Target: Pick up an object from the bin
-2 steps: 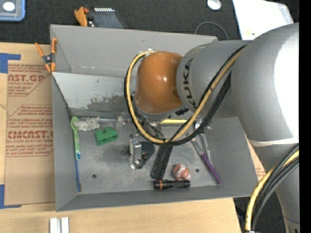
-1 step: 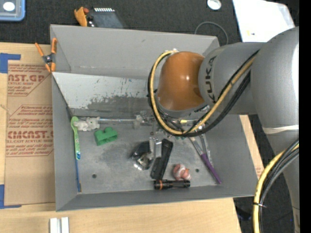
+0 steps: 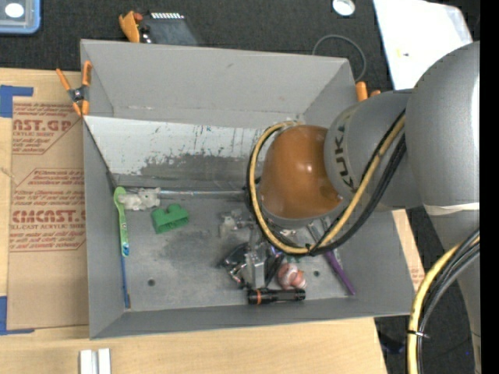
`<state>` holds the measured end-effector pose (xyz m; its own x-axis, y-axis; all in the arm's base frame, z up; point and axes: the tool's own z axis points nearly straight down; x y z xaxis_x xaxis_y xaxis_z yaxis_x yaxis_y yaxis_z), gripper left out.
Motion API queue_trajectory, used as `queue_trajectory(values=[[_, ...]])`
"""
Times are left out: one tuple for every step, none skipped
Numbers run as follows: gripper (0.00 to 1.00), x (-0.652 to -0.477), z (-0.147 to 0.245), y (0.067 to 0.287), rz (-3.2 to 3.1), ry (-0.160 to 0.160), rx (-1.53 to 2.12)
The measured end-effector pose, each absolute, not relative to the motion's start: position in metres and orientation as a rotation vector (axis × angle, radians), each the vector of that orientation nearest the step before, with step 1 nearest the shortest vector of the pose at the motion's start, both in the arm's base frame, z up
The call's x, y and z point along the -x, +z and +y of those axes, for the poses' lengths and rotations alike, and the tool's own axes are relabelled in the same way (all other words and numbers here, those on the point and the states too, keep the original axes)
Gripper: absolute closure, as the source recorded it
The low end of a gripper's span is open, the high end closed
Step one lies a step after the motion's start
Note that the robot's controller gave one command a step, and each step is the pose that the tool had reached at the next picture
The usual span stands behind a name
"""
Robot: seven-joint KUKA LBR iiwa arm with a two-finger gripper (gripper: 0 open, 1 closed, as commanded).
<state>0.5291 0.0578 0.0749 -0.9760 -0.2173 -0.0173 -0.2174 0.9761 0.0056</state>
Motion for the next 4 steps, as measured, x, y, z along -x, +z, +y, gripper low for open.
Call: queue_trajectory(values=[[1.00,-0.5485,0.0046,0.0733,2.696,-0.007,1.564],[1.00,-0.5484,0.0048,0.0735,2.695,-0.006,1.565],[1.00,-0.5484,0.0048,0.0735,2.695,-0.006,1.565],[1.00,-0.5483,0.0047,0.0736,2.694,-0.006,1.566]])
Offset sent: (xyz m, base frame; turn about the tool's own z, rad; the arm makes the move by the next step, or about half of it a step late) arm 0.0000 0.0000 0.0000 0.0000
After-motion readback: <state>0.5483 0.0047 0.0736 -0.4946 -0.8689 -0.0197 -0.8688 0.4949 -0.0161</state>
